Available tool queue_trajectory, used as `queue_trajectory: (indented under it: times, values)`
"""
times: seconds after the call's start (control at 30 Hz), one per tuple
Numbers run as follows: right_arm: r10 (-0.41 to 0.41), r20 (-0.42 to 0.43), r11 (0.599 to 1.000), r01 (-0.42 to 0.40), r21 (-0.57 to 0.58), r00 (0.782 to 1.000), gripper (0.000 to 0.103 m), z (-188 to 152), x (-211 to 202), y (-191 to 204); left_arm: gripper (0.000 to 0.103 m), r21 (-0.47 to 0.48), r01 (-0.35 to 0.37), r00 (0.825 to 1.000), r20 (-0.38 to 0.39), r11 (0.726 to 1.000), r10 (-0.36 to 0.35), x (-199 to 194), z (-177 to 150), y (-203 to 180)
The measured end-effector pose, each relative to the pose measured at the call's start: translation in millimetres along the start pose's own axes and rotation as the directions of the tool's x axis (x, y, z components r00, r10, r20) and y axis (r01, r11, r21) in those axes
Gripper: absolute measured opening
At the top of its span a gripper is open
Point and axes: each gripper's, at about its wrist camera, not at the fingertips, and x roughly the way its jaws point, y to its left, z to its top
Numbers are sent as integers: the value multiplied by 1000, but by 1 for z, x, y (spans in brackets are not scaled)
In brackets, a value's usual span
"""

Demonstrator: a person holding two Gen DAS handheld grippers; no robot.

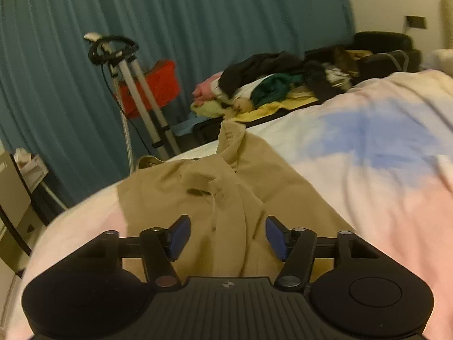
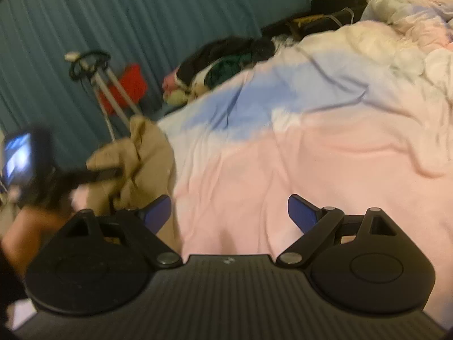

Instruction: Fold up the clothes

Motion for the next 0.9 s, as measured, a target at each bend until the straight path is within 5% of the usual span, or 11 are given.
queue_trajectory:
  times: [0.1,0.3,0.43,0.47,0.5,0.57,0.9]
  values:
    - [16,-44,1000,-16,3,999,91,-4,15,2,8,-41,40,998,-46,998,-42,33,3,-9]
    - [23,-77,1000,-23,-2,997,91,-8,35,0,7,-43,83,995,-57,996,-85,62,4,-29]
    - [29,-97,1000,-29,-1,995,91,-10,44,-2,15,-60,101,992,-69,993,-105,67,1,-29]
    - [35,-101,999,-36,-4,994,90,-11,43,-2,29,-76,116,990,-66,990,-122,65,1,-26]
    - [41,-105,999,-42,-7,994,90,-11,43,-2,53,-95,129,989,-63,987,-135,61,0,-22]
    - [54,-112,998,-56,-14,992,91,-13,41,-2,74,-141,130,988,-61,981,-139,39,-7,-10]
    - [111,-98,989,-119,-89,989,91,-17,14,9,85,-295,141,977,-112,945,-181,-112,-78,47]
